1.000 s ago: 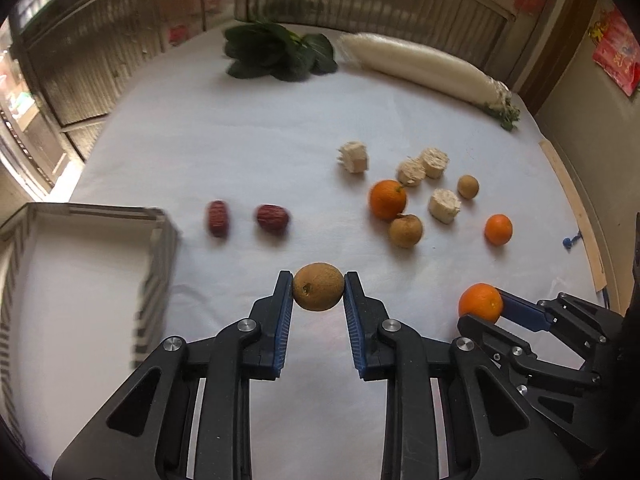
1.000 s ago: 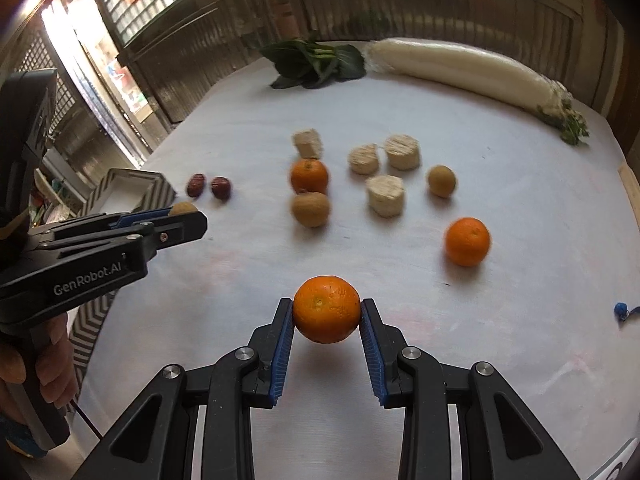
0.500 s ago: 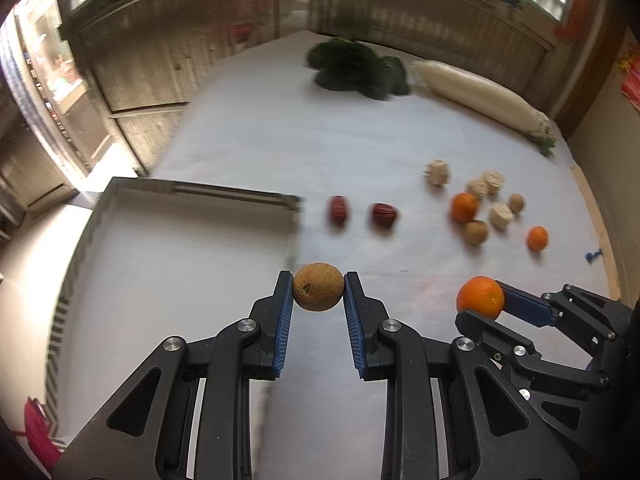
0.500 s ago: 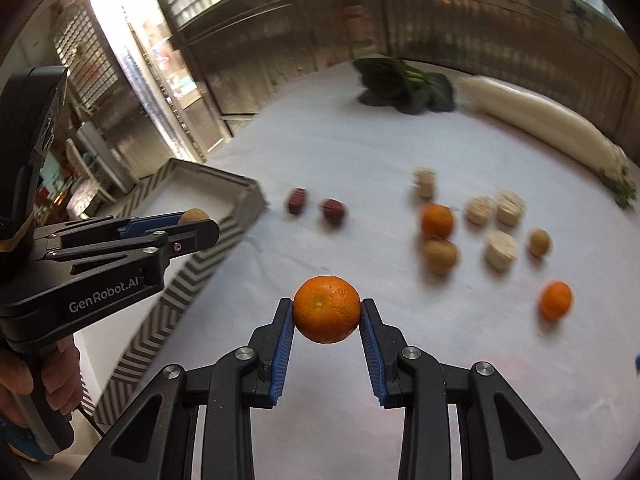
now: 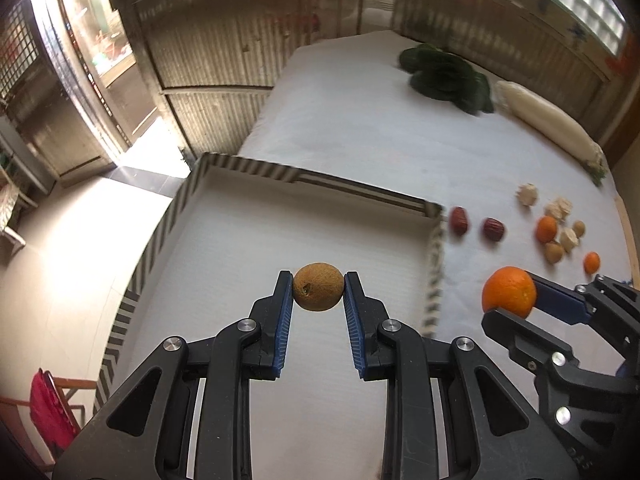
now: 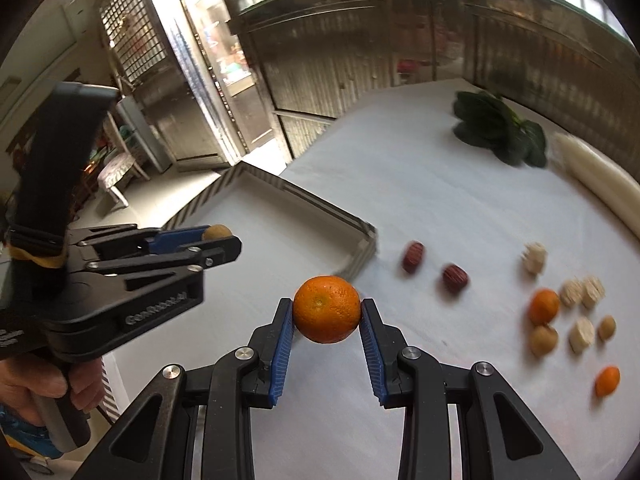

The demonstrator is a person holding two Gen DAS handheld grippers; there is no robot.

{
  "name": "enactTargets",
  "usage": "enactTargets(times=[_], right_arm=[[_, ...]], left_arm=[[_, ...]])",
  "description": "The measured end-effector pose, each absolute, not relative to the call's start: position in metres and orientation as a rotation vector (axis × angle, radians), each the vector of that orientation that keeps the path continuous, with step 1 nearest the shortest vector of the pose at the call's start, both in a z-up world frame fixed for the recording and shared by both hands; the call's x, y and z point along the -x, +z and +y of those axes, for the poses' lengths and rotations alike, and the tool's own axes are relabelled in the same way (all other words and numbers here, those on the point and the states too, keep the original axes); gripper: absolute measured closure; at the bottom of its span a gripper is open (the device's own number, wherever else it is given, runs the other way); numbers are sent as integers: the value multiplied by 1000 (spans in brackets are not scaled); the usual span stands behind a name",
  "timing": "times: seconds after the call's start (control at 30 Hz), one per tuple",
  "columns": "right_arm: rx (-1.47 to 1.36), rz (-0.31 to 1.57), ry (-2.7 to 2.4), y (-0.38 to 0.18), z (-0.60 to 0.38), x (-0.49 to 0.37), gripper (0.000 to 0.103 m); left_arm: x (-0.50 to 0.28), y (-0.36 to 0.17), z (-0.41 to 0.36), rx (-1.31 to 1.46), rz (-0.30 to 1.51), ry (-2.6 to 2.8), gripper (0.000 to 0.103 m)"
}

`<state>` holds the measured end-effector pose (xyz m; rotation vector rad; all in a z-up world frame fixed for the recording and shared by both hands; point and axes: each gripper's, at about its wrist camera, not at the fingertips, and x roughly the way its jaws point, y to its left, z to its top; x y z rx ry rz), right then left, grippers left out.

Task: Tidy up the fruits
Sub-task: 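Carry the orange and brown fruit over the striped-rim white tray with both tools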

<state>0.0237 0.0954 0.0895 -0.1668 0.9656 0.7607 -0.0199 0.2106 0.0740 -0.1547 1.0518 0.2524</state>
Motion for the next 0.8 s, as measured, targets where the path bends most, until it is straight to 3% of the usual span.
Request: enactTargets(times=[0.8], right_arm=[[327, 1087, 853, 36, 176, -63, 71]], left_arm=[[-16, 24, 265, 267, 1157, 351, 79]])
